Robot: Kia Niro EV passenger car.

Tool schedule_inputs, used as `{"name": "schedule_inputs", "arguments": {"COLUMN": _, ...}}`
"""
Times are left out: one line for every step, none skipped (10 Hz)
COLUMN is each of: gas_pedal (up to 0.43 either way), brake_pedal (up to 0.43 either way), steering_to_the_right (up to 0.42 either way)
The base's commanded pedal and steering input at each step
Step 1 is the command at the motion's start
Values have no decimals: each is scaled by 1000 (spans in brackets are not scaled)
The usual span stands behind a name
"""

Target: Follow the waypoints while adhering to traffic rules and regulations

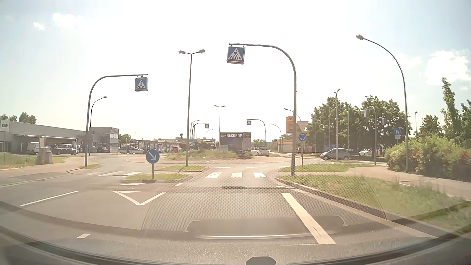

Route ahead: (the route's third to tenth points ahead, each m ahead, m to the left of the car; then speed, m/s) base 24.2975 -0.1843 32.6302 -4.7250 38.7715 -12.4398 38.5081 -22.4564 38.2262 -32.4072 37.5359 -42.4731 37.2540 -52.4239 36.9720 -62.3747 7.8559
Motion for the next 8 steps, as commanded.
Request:
{"name": "schedule_inputs", "arguments": {"gas_pedal": 0, "brake_pedal": 152, "steering_to_the_right": -26}}
{"name": "schedule_inputs", "arguments": {"gas_pedal": 0, "brake_pedal": 146, "steering_to_the_right": -25}}
{"name": "schedule_inputs", "arguments": {"gas_pedal": 0, "brake_pedal": 140, "steering_to_the_right": -25}}
{"name": "schedule_inputs", "arguments": {"gas_pedal": 0, "brake_pedal": 140, "steering_to_the_right": -22}}
{"name": "schedule_inputs", "arguments": {"gas_pedal": 0, "brake_pedal": 140, "steering_to_the_right": -18}}
{"name": "schedule_inputs", "arguments": {"gas_pedal": 0, "brake_pedal": 134, "steering_to_the_right": -12}}
{"name": "schedule_inputs", "arguments": {"gas_pedal": 0, "brake_pedal": 128, "steering_to_the_right": -8}}
{"name": "schedule_inputs", "arguments": {"gas_pedal": 0, "brake_pedal": 116, "steering_to_the_right": -8}}
